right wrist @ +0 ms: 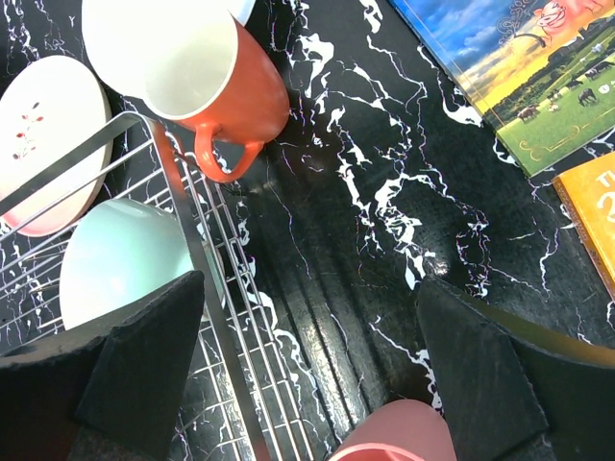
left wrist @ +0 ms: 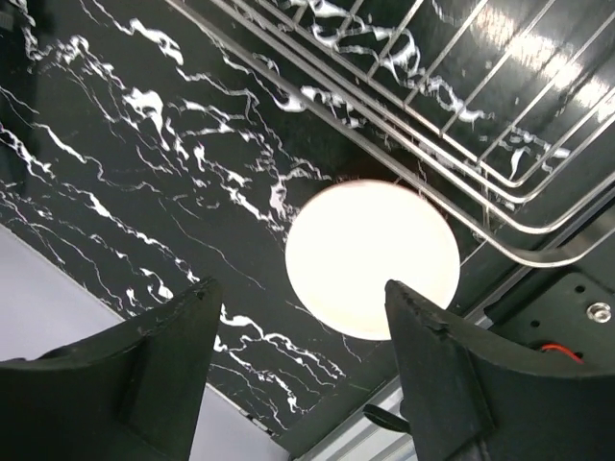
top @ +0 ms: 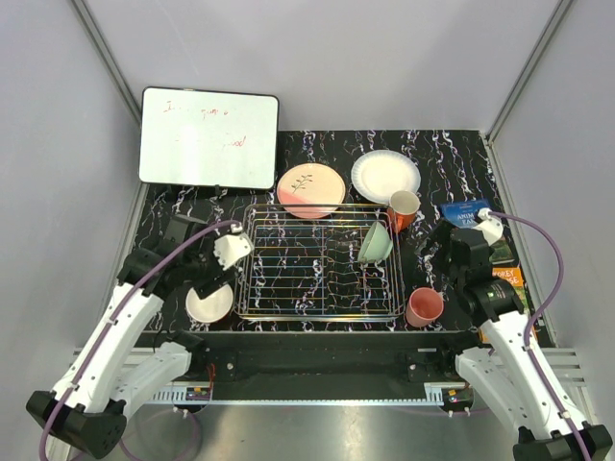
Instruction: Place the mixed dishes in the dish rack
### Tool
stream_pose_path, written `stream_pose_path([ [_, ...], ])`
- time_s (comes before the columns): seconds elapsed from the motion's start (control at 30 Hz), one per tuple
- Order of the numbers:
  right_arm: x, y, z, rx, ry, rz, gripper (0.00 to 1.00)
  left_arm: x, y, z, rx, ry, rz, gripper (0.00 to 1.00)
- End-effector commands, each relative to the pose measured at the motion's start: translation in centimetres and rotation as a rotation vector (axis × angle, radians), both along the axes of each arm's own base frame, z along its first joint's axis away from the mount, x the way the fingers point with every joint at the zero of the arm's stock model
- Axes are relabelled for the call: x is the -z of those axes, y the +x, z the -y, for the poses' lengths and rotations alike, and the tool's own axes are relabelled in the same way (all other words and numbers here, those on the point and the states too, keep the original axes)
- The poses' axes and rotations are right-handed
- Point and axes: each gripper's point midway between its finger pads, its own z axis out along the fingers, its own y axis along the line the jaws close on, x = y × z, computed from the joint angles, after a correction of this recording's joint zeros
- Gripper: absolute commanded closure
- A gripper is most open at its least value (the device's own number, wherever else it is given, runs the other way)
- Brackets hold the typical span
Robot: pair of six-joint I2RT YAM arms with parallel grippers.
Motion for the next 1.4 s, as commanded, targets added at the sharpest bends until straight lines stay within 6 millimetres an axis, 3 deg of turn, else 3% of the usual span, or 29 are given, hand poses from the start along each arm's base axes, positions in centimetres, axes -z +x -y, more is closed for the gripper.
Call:
stream_pose_path([
  [0.0,-1.4,0.8,-0.7,-0.04,0.003,0.048,0.0,1.6,-0.4,-1.4,0.01,0.069,0.004,0.36],
  [0.3,-1.9,3.1,-2.8,-0.1,-0.006,0.017,0.0,3.9,-1.9,-0.7,0.09,0.056,-0.08,0.47],
  [0.5,-2.0,3.4,-2.6,-0.088,-0.034,0.022,0.0,4.9,-3.5,-0.2,0.169,0.036,-0.127,0.45],
  [0.63,-1.8,3.4,-2.6,-0.083,-0.037,0.014,0.0,6.6,-5.4,-0.2,0.218,0.039,-0.233,0.43],
  [0.8,-1.1,3.2,-2.2,-0.068,-0.049,-0.001,0.0,7.3,-7.3,0.4,0.273,0.01,-0.359,0.37],
  [1.07,-0.9,3.4,-2.1,-0.06,-0.058,-0.008,0.0,8.4,-8.6,0.8,0.273,-0.016,-0.45,0.28],
  [1.3,-0.8,3.1,-1.6,-0.044,-0.066,-0.006,0.0,9.0,-8.1,0.6,0.177,0.019,-0.514,0.3],
  [1.37,-0.5,3.0,-1.6,-0.042,-0.066,-0.012,0.0,9.5,-8.0,0.0,0.123,0.059,-0.552,0.35],
])
